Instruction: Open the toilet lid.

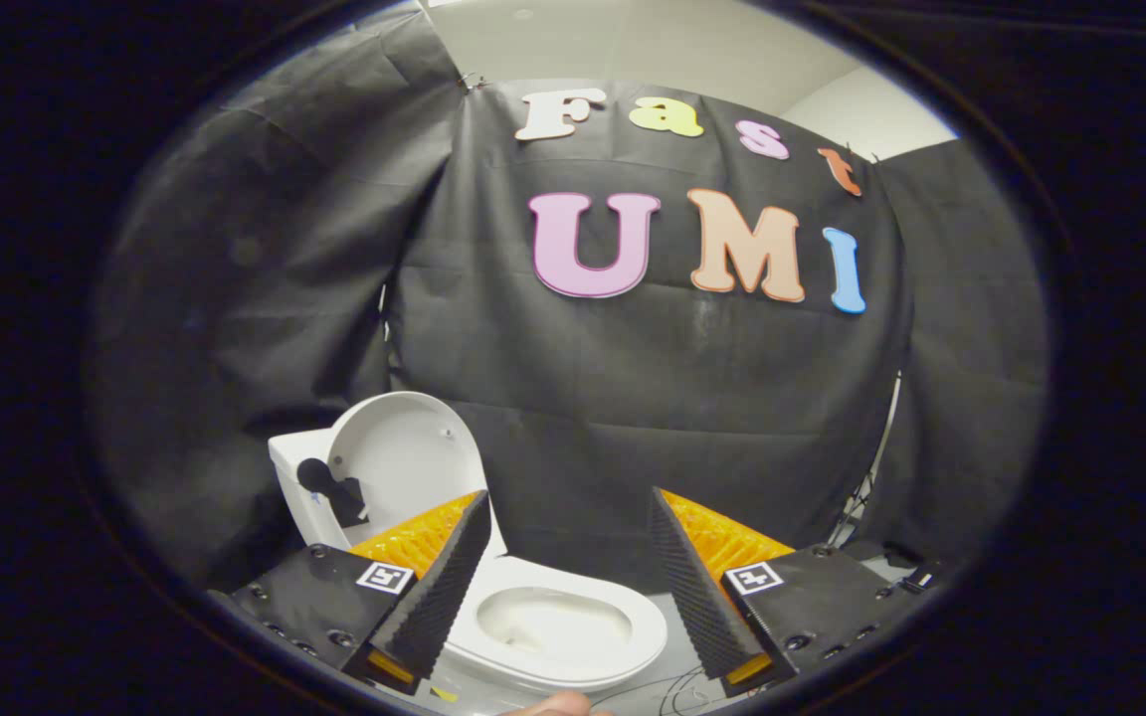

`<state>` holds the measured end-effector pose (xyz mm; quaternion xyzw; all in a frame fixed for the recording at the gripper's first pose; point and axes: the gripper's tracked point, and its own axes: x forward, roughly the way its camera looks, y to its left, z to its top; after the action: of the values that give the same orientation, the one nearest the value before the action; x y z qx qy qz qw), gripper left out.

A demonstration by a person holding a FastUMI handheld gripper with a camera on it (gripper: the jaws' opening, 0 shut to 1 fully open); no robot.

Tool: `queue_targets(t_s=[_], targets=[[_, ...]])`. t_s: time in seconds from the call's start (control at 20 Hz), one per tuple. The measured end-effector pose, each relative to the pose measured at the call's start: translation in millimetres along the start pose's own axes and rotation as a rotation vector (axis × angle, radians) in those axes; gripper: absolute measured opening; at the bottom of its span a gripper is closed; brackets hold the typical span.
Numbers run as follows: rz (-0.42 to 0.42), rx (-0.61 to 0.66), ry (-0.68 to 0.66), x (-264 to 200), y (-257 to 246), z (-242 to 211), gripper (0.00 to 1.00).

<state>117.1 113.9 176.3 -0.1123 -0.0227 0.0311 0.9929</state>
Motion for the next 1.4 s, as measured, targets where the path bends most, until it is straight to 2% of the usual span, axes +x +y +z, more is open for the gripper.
queue_targets(t_s=[0.2, 0.55, 0.75, 0.85, 1.0, 1.4], targets=[[-0.029, 0.037, 0.037, -6, -33, -16, 0.98], [-0.055, 0.032, 0.049, -15, -77, -34, 0.98], [-0.039, -0.006, 0.091, -16, -82, -49, 0.98], [-0.010, 0.020, 0.099, -15, -79, -55, 0.98], [-0.018, 0.019, 0.115, -15, -79, -59, 0.98], [0.000, 0.018, 0.080, -16, -70, -44, 0.98]])
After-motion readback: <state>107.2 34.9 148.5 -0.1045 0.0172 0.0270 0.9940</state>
